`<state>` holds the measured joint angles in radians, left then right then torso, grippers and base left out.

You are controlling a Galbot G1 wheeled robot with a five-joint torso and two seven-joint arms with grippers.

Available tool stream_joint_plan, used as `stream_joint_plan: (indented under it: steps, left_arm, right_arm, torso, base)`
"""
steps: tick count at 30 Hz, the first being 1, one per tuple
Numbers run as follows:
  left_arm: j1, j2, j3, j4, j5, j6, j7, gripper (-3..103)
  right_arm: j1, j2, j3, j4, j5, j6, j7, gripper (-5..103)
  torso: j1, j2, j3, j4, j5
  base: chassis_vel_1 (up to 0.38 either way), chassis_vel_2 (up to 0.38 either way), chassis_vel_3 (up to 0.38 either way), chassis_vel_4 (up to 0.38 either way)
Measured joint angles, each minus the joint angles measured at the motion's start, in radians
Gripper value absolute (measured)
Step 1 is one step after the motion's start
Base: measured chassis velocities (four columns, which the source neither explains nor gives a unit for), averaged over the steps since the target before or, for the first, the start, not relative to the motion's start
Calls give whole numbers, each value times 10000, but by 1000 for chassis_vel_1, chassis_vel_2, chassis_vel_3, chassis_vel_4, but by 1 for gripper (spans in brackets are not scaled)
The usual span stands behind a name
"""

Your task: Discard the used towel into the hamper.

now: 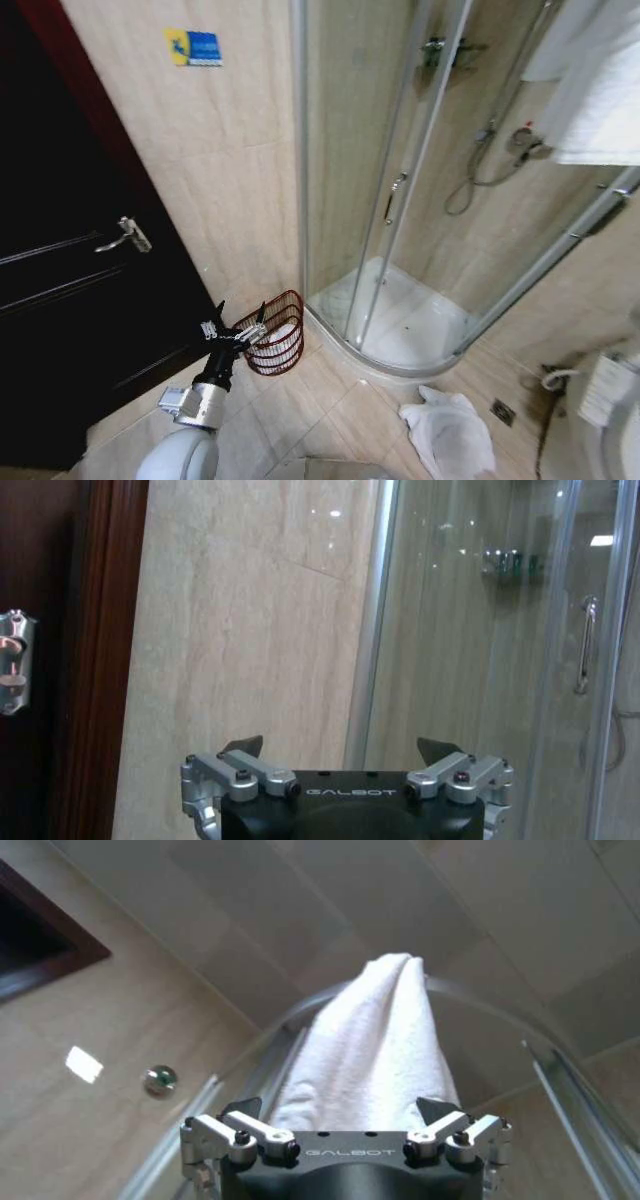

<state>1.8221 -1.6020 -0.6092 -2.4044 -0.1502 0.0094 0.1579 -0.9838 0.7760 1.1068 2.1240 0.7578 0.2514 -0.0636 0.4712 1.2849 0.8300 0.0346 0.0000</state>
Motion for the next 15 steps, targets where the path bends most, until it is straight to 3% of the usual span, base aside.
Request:
stream_joint_plan:
  steps: [4, 9, 15]
  left_arm:
    - [0, 0, 0, 0, 0, 0, 0, 100]
    - [0, 1, 0, -1, 0, 0, 0, 100]
    - [-1, 1, 1, 0, 0, 0, 0, 100]
  right_arm:
    - [1615, -660, -827, -604, 169, -527, 571, 100]
    - [2524, -916, -1244, -803, 335, -907, 725, 100]
    - [3842, -1057, -1995, -951, 1064, -1849, 1218, 100]
  torso:
    - [0, 1, 0, 3, 0]
    - [0, 1, -1, 1, 0]
    - [-1, 2, -1, 1, -1]
  base:
    - [0, 0, 0, 0]
    - [0, 0, 0, 0]
    - [0, 0, 0, 0]
